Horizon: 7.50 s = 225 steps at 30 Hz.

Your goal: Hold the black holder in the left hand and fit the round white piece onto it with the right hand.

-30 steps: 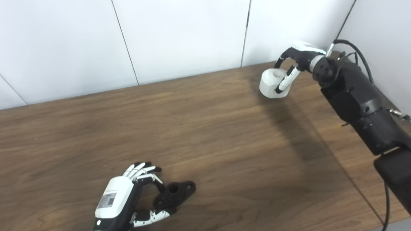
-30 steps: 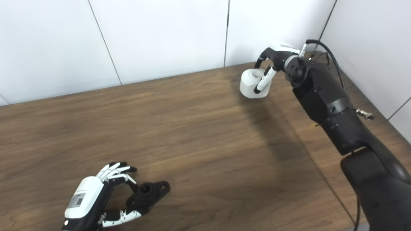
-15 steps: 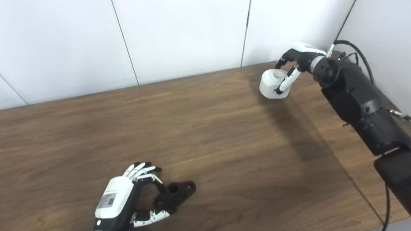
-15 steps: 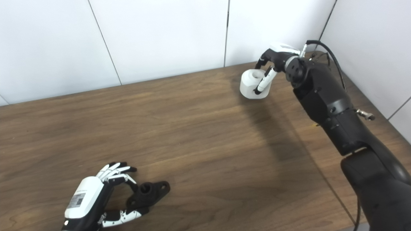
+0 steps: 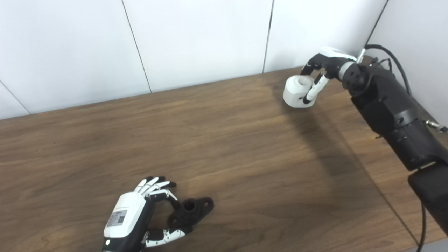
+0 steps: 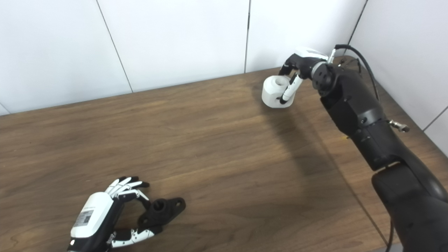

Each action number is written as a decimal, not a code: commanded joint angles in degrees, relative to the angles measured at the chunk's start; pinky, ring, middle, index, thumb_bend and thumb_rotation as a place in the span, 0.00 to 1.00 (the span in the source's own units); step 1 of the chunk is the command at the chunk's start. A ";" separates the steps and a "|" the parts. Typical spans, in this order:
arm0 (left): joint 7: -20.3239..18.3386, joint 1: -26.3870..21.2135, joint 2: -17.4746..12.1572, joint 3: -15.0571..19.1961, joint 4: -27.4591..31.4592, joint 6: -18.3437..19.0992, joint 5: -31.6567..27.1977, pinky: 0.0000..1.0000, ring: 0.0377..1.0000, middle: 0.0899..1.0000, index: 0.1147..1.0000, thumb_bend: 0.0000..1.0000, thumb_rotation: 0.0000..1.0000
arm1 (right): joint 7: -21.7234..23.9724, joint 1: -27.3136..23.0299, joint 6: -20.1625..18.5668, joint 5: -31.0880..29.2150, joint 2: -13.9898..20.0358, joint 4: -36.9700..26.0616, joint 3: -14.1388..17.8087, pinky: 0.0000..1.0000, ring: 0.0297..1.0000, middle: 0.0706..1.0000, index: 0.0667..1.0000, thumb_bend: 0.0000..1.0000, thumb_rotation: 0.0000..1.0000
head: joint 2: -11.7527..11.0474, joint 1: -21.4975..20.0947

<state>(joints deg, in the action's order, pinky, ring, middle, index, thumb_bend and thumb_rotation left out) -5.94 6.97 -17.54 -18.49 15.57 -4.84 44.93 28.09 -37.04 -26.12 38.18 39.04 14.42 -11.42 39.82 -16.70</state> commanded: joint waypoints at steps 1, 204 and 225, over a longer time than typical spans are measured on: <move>-2.12 0.80 -0.99 -0.05 -1.40 2.08 2.20 0.94 0.89 0.77 0.42 0.52 0.05 | -3.00 -1.81 1.89 -0.63 1.07 -1.50 1.39 0.70 0.73 0.73 0.58 0.84 0.09 | 0.02 0.01; -5.34 -2.71 3.01 -7.00 0.89 10.92 8.57 1.00 0.92 0.80 0.42 0.52 0.05 | 24.20 8.34 6.99 6.90 -19.12 -53.50 -9.84 0.82 0.87 0.74 0.45 0.52 0.13 | 8.95 14.60; -5.99 -2.85 2.95 -6.70 1.20 10.98 8.22 1.00 0.93 0.80 0.42 0.52 0.05 | 24.47 8.70 9.01 8.01 -19.24 -52.35 -9.78 0.85 0.86 0.74 0.44 0.52 0.13 | 9.41 14.33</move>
<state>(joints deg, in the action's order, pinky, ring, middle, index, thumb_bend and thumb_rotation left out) -9.14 3.21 -13.58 -24.53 17.36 5.69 51.91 53.90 -26.65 -18.35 45.65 19.57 -37.25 -21.86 49.22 -2.28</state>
